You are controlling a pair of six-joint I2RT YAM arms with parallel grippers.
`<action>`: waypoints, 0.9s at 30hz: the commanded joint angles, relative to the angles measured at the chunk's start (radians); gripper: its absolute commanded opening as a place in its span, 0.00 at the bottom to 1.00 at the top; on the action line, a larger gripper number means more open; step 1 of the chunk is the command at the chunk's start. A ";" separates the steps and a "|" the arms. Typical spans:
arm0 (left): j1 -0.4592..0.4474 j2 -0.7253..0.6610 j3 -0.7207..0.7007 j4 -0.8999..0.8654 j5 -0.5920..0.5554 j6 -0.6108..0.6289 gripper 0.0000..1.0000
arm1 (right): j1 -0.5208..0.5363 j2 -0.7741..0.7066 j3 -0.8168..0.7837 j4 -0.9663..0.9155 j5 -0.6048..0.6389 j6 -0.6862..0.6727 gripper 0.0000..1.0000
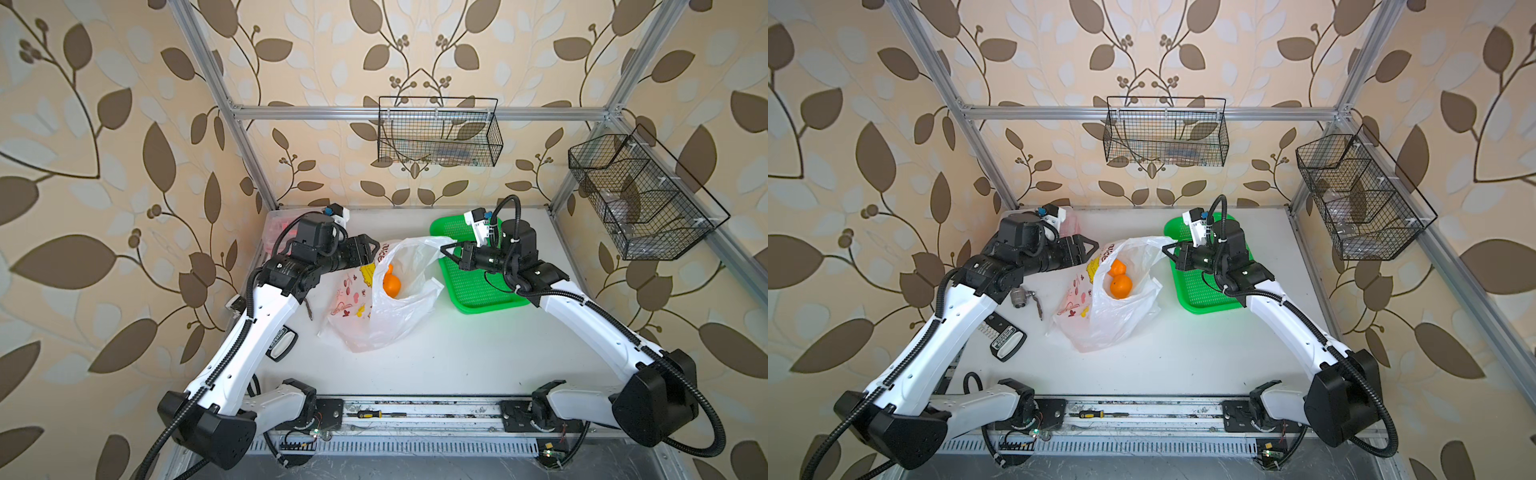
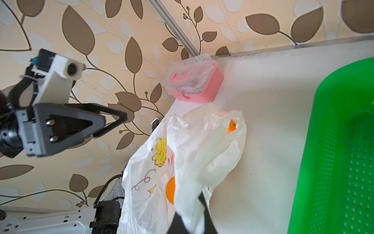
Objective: Place the oranges into plastic bags & tie knots
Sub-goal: Adjust the plastic bag at the center of the board.
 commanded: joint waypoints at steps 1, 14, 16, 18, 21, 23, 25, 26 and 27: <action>-0.186 -0.081 0.018 0.017 -0.100 0.184 0.77 | -0.001 -0.008 0.045 0.013 0.032 0.019 0.00; -0.813 0.157 0.109 0.005 -0.539 0.383 0.88 | -0.009 0.006 0.055 -0.007 0.061 0.013 0.00; -0.854 0.192 0.128 0.002 -0.584 0.406 0.91 | -0.009 0.007 0.053 -0.006 0.058 0.014 0.00; -0.876 0.220 0.142 -0.003 -0.590 0.417 0.93 | -0.009 0.010 0.052 -0.006 0.051 0.013 0.00; -0.902 0.251 0.154 -0.024 -0.614 0.416 0.94 | -0.014 0.007 0.049 -0.006 0.047 0.013 0.00; -0.923 0.271 0.162 -0.057 -0.692 0.417 0.95 | -0.016 0.000 0.045 -0.007 0.045 0.013 0.00; -0.932 0.288 0.164 -0.080 -0.743 0.416 0.95 | -0.017 -0.006 0.043 -0.006 0.048 0.013 0.00; -0.932 0.300 0.165 -0.086 -0.756 0.416 0.95 | -0.017 -0.008 0.042 -0.005 0.047 0.013 0.00; -0.932 0.301 0.170 -0.091 -0.760 0.420 0.94 | -0.017 -0.009 0.042 -0.005 0.048 0.013 0.00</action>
